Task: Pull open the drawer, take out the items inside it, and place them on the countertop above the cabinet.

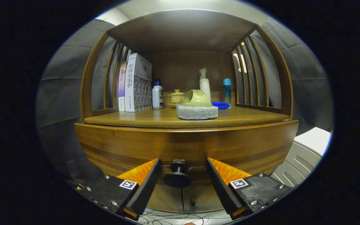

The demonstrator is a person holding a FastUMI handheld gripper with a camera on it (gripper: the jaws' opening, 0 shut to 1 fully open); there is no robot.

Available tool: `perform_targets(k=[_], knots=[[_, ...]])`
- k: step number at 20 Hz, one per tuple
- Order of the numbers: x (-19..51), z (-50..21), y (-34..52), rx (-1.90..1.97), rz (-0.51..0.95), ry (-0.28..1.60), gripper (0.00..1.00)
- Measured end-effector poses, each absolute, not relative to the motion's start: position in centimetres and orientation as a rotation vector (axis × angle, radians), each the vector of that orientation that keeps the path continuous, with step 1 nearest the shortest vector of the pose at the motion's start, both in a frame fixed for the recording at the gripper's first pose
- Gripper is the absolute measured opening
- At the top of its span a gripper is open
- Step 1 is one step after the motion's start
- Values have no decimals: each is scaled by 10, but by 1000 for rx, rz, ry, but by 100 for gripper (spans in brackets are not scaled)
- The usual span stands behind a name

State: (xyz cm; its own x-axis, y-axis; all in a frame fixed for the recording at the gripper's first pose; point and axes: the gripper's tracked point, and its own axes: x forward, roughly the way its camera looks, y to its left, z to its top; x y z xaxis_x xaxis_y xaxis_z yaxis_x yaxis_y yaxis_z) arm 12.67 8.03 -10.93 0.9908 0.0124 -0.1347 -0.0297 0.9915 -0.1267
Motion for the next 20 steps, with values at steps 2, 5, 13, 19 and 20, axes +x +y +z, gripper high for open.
perform_targets(k=[2,5,13,19,20], knots=[[135,-109,80,-132,20,134,92],[144,-109,79,-128,6,134,92],[120,-61,90,-168,110,34,93],[63,-4,68,-104,120,-22,93],[55,4,63,-102,118,-30,93]])
